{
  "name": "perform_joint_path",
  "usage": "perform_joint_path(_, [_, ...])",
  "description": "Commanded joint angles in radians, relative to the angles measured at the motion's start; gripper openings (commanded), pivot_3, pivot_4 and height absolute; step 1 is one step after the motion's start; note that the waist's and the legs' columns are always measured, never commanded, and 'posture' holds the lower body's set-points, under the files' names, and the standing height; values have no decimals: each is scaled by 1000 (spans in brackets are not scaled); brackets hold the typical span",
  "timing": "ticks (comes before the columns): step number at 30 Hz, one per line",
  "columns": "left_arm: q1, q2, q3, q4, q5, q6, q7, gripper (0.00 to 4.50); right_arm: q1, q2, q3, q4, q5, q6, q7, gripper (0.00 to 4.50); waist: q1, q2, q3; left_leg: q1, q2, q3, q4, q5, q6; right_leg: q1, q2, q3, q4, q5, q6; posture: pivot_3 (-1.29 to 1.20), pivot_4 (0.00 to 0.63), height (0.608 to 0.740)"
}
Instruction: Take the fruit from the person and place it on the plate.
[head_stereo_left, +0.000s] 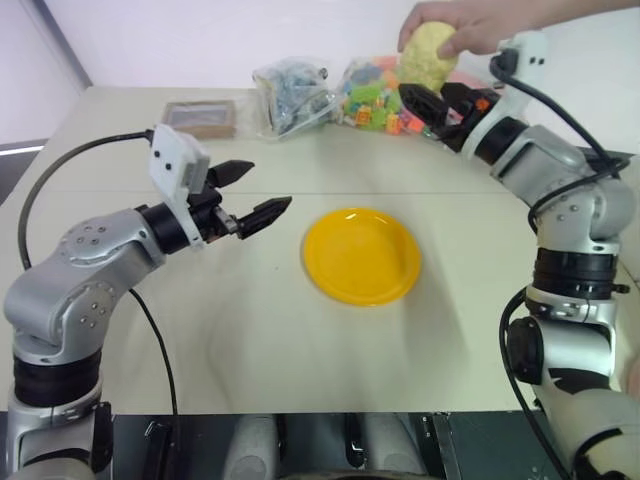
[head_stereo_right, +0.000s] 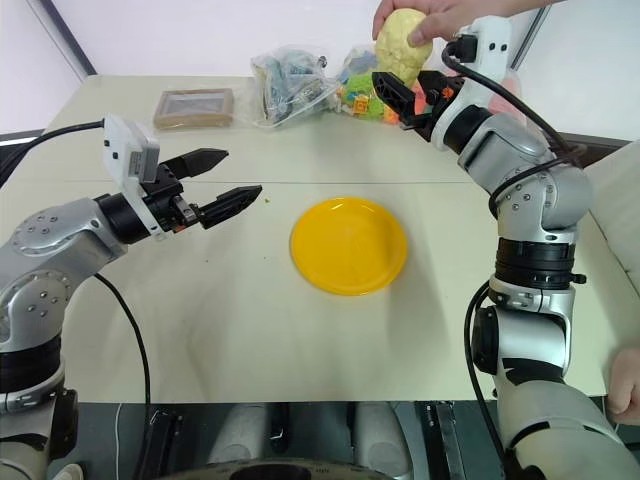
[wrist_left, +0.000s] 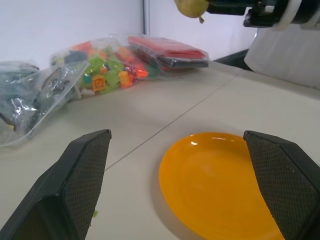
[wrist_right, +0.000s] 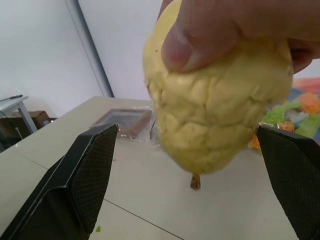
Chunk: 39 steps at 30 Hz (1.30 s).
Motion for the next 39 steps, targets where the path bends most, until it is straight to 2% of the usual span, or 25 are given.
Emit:
perform_joint_path(1, [0, 10, 26, -38, -7, -6, 12, 4449, -54, 3, -12, 13, -27, -43, 12, 4500, -1, 0, 0, 0, 0, 0, 0, 0, 0, 0, 0, 0, 0, 0, 0, 0, 150, 731])
perform_joint_path(10, [2, 8, 24, -44, -11, -7, 25, 4449, -95, 22, -4, 66, -68, -71, 37, 4500, -2, 0, 0, 0, 0, 0, -1, 0, 0, 0, 0, 0, 0, 0, 0, 0, 150, 731])
perform_joint_path(13, [2, 7, 23, -45, -12, -7, 28, 4500, -96, 29, -4, 67, -74, -71, 42, 3647, -2, 0, 0, 0, 0, 0, -1, 0, 0, 0, 0, 0, 0, 0, 0, 0, 150, 731])
perform_joint_path(15, [2, 6, 22, -45, -12, -7, 30, 4500, -92, 33, -2, 64, -79, -72, 45, 2638, -2, 0, 0, 0, 0, 0, -1, 0, 0, 0, 0, 0, 0, 0, 0, 0, 150, 731])
perform_joint_path(16, [1, 6, 21, -44, -12, -8, 30, 4500, -93, 34, -3, 66, -80, -72, 44, 2295, -2, 0, 0, 0, 0, 0, -1, 0, 0, 0, 0, 0, 0, 0, 0, 0, 150, 731])
perform_joint_path(17, [1, 7, 21, -43, -12, -8, 29, 4500, -93, 35, -4, 66, -82, -71, 44, 2232, -2, 0, 0, 0, 0, 0, -1, 0, 0, 0, 0, 0, 0, 0, 0, 0, 150, 731])
perform_joint_path(23, [-2, 6, 19, -38, -11, -9, 28, 4500, -84, 33, -13, 47, -81, -56, 43, 2233, -2, 0, 0, 0, 0, 0, -1, 0, 0, 0, 0, 0, 0, 0, 0, 0, 150, 731])
perform_joint_path(26, [7, 6, 35, -40, -26, 0, 34, 4500, -24, 18, 6, -29, -71, -9, 63, 2233, -2, 0, 0, 0, 0, 0, -1, 0, 0, 0, 0, 0, 0, 0, 0, 0, 150, 731])
perform_joint_path(32, [56, 58, 75, -47, -45, 11, 13, 4500, 244, -59, 88, -303, -56, 173, 94, 2233, 2, 0, 0, -1, 0, 0, -2, 0, 0, 0, -1, 0, -2, 0, 0, 0, 150, 731])
perform_joint_path(35, [84, 81, 84, -45, -50, 15, -4, 4500, 357, -127, 156, -409, -84, 203, 127, 2233, -1, 1, 0, -1, 0, 0, -2, 0, 0, 0, -1, 0, -2, 0, 0, 0, 150, 731])
perform_joint_path(39, [86, 86, 77, -31, -50, 10, -10, 4500, 452, -209, 274, -476, -184, 151, 154, 2233, -3, 0, 0, 0, 0, 0, -2, 0, 0, 0, 0, 0, -2, 0, 0, 0, 150, 731])
